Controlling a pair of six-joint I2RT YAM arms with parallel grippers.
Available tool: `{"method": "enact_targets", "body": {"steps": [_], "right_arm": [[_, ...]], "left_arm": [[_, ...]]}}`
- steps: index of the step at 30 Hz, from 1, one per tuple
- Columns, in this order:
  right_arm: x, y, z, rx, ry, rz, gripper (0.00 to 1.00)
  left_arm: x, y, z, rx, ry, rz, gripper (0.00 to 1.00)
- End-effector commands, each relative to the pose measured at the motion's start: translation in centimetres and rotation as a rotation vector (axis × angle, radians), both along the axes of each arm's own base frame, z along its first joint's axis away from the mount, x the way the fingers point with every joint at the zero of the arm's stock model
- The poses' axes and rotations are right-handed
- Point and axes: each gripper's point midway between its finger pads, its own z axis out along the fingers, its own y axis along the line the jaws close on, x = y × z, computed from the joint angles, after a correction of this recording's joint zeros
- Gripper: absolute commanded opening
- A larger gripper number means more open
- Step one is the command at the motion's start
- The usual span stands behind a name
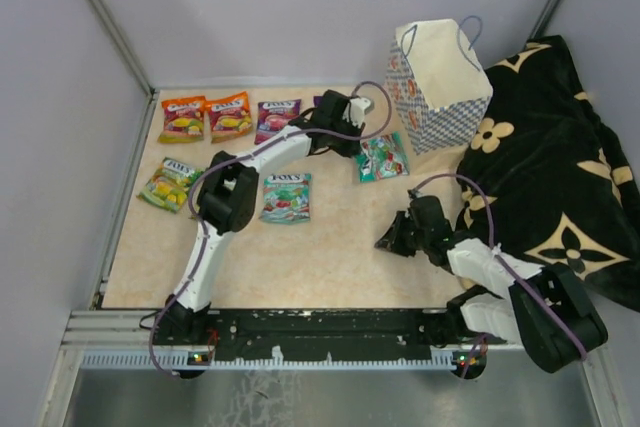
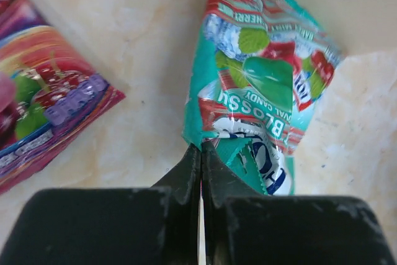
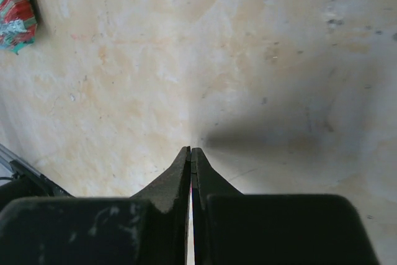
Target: Take the snacks out of the paper bag
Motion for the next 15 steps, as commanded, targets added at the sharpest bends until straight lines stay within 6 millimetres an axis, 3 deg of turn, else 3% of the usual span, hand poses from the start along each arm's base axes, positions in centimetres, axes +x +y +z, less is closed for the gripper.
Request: {"method": "enact_targets", "body": {"steps": [1,5,7,9,11,12,13,15], "right_arm": [[2.6,2.4,4.0,0.021,-0.156,0.015,0.00],[4.6,1.4,7.7,-0.067,-0.302,0.007,0.00],[5.6,0.8,9.9,-0.117,-0.372,0.014,0.08],[6.4,0.2,11.6,-0.173,-0.414,0.016,0.23],[7.5,-0.2,12.9,-0.232,-0.451,0.015,0.47],[8.1,-0.4,13.2,-0.255,-0.460,0.006,0.65],[8.8,-0.6,13.4,-0.278,-0.464,-0.005,0.73],[10.3,-0.5,13.4,-0.302,-0.470,-0.014,0.80]], "left_arm": [[-2.9,-0.8,-1.0,0.079,0.006,-0.326,0.00],[-5.8,0.8,0.3,0.111,-0.024,-0.470,0.00],[-7.3,2.1,1.1,0.128,-0.042,-0.520,0.00],[-8.8,3.2,1.8,0.138,-0.076,-0.585,0.00],[-9.4,3.9,3.0,0.119,-0.132,-0.649,0.00],[-9.0,4.2,3.8,0.105,-0.181,-0.662,0.00],[-8.6,4.3,4.9,0.089,-0.244,-0.673,0.00],[-6.7,4.8,6.1,0.116,-0.400,-0.667,0.00]]}}
